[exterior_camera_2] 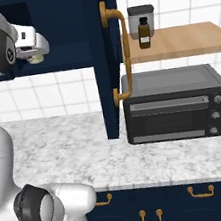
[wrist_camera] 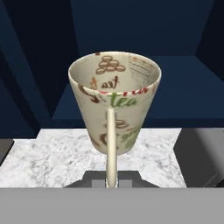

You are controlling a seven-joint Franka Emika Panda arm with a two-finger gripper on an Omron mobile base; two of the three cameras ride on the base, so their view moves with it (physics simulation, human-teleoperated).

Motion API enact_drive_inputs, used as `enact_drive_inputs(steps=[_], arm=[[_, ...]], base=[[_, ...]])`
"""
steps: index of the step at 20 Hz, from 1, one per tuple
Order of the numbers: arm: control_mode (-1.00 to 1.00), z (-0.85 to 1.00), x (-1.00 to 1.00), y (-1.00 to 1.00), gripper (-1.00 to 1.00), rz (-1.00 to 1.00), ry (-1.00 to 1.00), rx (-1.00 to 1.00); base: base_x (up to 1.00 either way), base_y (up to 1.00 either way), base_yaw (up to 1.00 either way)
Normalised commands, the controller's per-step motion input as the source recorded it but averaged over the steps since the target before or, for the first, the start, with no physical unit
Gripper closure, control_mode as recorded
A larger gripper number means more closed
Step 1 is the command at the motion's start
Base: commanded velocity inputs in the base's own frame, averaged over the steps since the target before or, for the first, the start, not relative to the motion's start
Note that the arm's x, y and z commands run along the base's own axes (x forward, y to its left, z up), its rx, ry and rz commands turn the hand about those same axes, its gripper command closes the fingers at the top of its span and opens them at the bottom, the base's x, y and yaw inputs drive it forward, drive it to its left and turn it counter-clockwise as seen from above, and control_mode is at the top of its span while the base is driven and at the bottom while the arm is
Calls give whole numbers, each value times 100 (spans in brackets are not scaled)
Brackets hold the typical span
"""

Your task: Gather all objects into one cabinet and sort the glasses and bowls to opposite sides.

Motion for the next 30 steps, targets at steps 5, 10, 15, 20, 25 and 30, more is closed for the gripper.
enact_drive_inputs(steps=[5, 10, 15, 20, 25, 30], arm=[[-100, 0, -100, -14, 100, 0, -1, 0], [-100, 2, -100, -6, 100, 0, 14, 1], [-100, 0, -21, 0, 100, 0, -1, 0], [-100, 0, -7, 0, 100, 0, 0, 0], [100, 0, 0, 0, 100, 0, 0, 0], [100, 0, 0, 0, 100, 0, 0, 0]], base=[[0, 0, 0], [0, 0, 0], [0, 0, 0], [0, 0, 0], [-97, -6, 0], [-100, 14, 4]])
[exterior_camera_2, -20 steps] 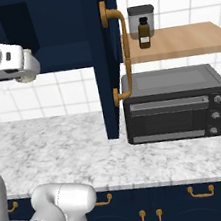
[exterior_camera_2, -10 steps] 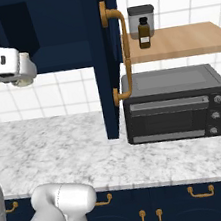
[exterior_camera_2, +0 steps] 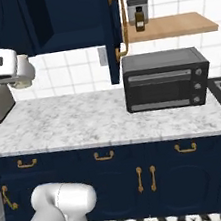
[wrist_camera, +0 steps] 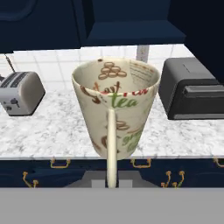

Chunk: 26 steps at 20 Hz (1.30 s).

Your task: Gather all objects into one cabinet and sort the glasses and bowls to opposite sides.

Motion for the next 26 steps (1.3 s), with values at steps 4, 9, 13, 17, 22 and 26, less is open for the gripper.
enact_drive_inputs(steps=[4, 9, 13, 17, 22, 26], arm=[[100, 0, 0, 0, 100, 0, 0, 0], [100, 0, 0, 0, 100, 0, 0, 0], [100, 0, 0, 0, 100, 0, 0, 0], [100, 0, 0, 0, 100, 0, 0, 0], [100, 0, 0, 0, 100, 0, 0, 0], [100, 0, 0, 0, 100, 0, 0, 0]], base=[[-100, 56, 12], [-99, 93, 8], [-99, 100, 0], [-76, 100, 0], [-65, 100, 0], [-56, 100, 0]])
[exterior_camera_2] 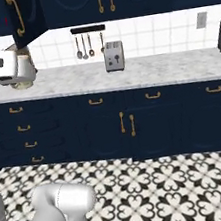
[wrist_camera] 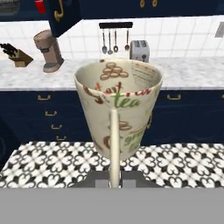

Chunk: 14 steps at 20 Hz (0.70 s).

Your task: Gather all objects into one cabinet and sort the glasses and bowls to opposite sides.

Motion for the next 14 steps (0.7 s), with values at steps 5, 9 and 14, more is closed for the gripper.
enact_drive_inputs(steps=[5, 9, 14], arm=[[100, 0, 0, 0, 100, 0, 0, 0], [100, 0, 0, 0, 100, 0, 0, 0], [100, 0, 0, 0, 100, 0, 0, 0]], base=[[-33, 100, 0], [-19, 100, 0], [5, 100, 0]])
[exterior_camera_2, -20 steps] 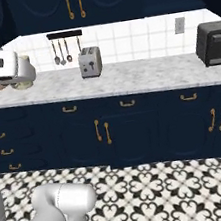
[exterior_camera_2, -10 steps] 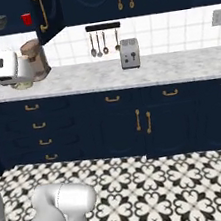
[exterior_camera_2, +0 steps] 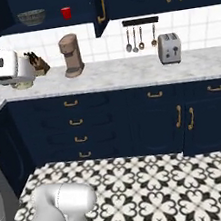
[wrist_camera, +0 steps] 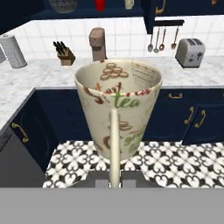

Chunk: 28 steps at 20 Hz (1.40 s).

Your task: Gather all objects into one cabinet and sort the glasses and bowls to opposite sides.

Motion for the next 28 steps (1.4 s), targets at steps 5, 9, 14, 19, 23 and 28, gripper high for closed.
enact_drive_inputs(steps=[5, 9, 14, 19, 23, 28], arm=[[100, 0, 0, 0, 100, 0, 0, 0], [100, 0, 0, 0, 100, 0, 0, 0], [100, 0, 0, 0, 100, 0, 0, 0], [100, 0, 0, 0, 100, 0, 0, 0], [100, 0, 0, 0, 100, 0, 0, 0], [100, 0, 0, 0, 100, 0, 0, 0]], base=[[80, 56, 0], [100, -21, 6], [100, -6, 6], [100, 0, 4], [100, -1, 1], [100, 0, 0]])
